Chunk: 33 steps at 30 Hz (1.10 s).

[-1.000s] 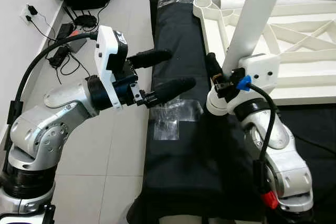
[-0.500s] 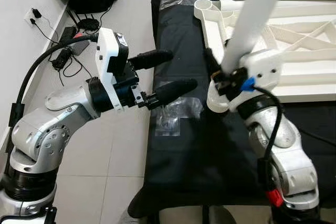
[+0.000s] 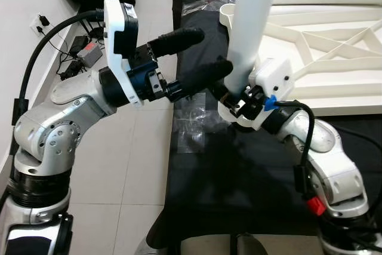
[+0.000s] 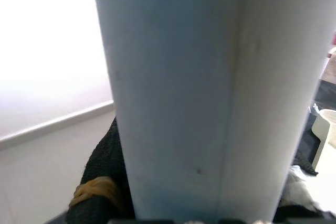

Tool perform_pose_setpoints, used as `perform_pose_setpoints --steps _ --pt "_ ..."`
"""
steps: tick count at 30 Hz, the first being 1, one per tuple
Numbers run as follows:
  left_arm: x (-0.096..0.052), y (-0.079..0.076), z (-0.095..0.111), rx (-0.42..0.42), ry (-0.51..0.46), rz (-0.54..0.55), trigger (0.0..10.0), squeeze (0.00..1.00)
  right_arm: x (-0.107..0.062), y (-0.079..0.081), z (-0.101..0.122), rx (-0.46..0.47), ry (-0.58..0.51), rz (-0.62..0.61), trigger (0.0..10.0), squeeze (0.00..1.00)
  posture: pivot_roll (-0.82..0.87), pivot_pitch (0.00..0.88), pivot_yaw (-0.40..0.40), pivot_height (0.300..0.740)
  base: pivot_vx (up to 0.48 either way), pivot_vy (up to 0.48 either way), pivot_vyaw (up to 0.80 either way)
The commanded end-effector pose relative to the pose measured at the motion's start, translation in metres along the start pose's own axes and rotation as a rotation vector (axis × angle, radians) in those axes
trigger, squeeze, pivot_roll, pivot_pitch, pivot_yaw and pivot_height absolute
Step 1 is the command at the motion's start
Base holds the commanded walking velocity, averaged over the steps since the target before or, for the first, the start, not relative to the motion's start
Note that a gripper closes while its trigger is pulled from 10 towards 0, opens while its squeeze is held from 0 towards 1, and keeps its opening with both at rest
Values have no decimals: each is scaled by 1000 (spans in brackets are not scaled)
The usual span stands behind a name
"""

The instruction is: Building children table

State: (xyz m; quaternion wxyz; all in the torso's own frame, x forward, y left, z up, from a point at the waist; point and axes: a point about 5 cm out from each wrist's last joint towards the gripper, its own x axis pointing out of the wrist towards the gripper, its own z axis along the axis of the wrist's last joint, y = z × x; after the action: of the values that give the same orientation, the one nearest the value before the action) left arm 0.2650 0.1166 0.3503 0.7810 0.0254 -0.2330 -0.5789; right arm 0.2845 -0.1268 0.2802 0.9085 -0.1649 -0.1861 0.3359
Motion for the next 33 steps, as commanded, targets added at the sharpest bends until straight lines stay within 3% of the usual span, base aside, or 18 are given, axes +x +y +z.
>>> perform_pose_setpoints --steps 1,5,11,19,20,21,33 --pt "0 0 4 47 11 -11 10000 0 2 5 5 8 -30 52 10000 0 29 219 66 740 0 0 0" --pt "3 4 9 69 6 -16 10000 0 5 13 7 21 -27 142 10000 0 29 213 65 740 0 0 0" --pt "13 1 17 75 -23 -108 10000 0 9 27 1 68 -3 199 10000 0 28 196 52 740 0 0 0" --pt "20 -2 10 74 7 -177 10000 0 13 37 -2 91 16 244 10000 0 23 182 46 740 0 0 0" --pt "21 0 6 81 18 -175 3098 0 14 37 -2 94 17 246 10000 0 19 179 47 740 0 0 0" --pt "22 2 5 90 27 -171 0 0 15 36 -2 97 16 241 10000 0 19 177 45 740 0 0 0" --pt "20 12 8 127 36 -132 0 0 14 30 -4 84 34 210 10000 0 19 176 45 740 0 0 0"
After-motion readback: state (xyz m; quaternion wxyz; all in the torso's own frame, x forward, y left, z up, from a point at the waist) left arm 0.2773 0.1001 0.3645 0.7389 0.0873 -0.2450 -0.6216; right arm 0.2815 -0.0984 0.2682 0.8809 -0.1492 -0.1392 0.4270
